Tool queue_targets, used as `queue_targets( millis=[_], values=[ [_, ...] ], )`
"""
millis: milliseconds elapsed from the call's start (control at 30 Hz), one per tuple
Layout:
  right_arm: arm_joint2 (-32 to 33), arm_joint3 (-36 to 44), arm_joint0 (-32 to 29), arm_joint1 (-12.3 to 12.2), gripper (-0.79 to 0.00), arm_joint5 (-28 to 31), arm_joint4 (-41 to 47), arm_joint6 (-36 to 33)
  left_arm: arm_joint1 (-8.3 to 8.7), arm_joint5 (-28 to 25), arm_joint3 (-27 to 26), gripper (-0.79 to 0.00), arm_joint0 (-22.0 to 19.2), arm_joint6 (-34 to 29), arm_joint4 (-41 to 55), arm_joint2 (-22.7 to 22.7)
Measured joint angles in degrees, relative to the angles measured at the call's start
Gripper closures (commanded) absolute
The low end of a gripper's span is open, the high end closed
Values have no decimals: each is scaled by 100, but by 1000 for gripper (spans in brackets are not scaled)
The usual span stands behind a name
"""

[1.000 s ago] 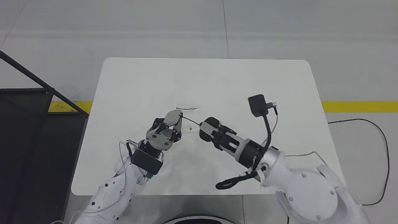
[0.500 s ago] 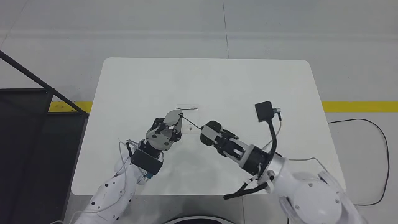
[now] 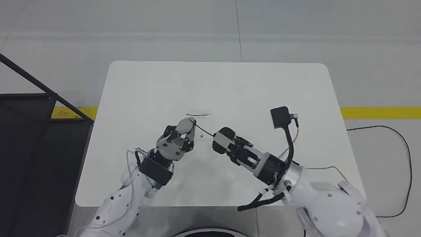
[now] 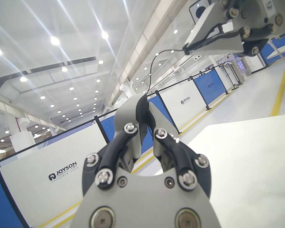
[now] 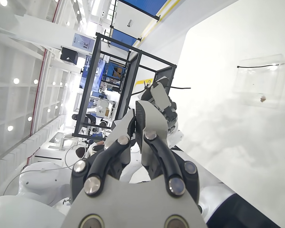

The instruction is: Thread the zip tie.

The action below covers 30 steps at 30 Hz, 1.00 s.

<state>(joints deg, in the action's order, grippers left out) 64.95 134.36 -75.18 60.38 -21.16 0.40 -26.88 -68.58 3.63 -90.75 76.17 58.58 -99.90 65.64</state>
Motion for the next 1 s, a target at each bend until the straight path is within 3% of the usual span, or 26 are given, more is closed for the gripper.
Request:
queue_targets(
  millis=[467,1000],
  values=[
    [-370,-33,437,81,0,-1038,-597,-36,-14,-347,-55,0,86,322,328,98],
    [-882,-192,656,182,0,-1508,-1309,39,-44,-315,-24,0,102,400,266,126]
  ],
)
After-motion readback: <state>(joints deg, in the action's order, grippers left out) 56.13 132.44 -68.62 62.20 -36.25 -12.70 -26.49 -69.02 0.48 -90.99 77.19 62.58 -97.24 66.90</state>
